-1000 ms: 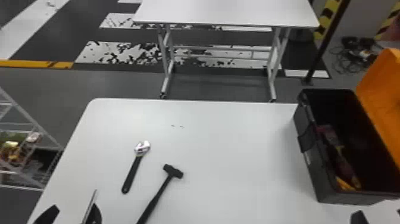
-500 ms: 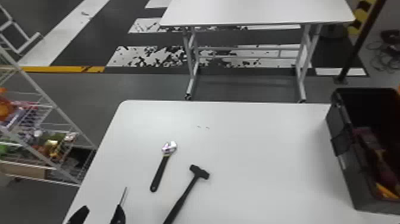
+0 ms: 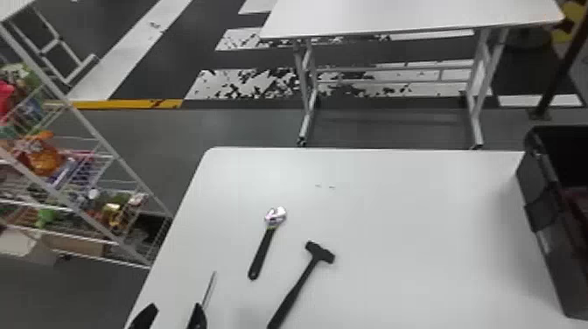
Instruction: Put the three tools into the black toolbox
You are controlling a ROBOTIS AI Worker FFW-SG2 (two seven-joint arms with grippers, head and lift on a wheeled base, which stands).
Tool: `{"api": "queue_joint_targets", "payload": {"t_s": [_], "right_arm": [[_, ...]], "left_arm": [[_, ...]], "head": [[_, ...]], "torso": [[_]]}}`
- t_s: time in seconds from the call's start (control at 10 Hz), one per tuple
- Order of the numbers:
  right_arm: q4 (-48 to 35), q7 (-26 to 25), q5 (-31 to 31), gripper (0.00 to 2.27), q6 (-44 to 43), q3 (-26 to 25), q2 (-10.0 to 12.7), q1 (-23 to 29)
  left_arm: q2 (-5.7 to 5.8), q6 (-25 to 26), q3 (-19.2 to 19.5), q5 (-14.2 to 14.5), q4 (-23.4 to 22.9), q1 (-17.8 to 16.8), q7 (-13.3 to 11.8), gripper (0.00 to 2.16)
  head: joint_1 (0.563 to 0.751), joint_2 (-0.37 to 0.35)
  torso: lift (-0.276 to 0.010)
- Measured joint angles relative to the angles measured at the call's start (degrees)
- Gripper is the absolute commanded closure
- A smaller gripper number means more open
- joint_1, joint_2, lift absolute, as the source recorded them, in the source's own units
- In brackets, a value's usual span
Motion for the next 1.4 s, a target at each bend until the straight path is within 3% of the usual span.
{"api": "queue_joint_targets", "payload": {"t_s": [0.6, 1.4], "right_arm": [[0.3, 0.6, 0.2, 0.14, -1.1, 0.4, 0.0, 0.2], [1.3, 1.1, -0.4, 0.14, -3.9, 0.5, 0.0, 0.2]], "left_arm": [[0.23, 0.8, 1.1, -0.1, 5.5, -2.9, -1.6, 0.20], [0.34, 3.3, 1.1, -0.9, 9.1, -5.6, -3.4, 0.21]], "head": [[0.695, 0.344], [0.695, 0.335]], "torso": [[-0.051], [-0.051]]}}
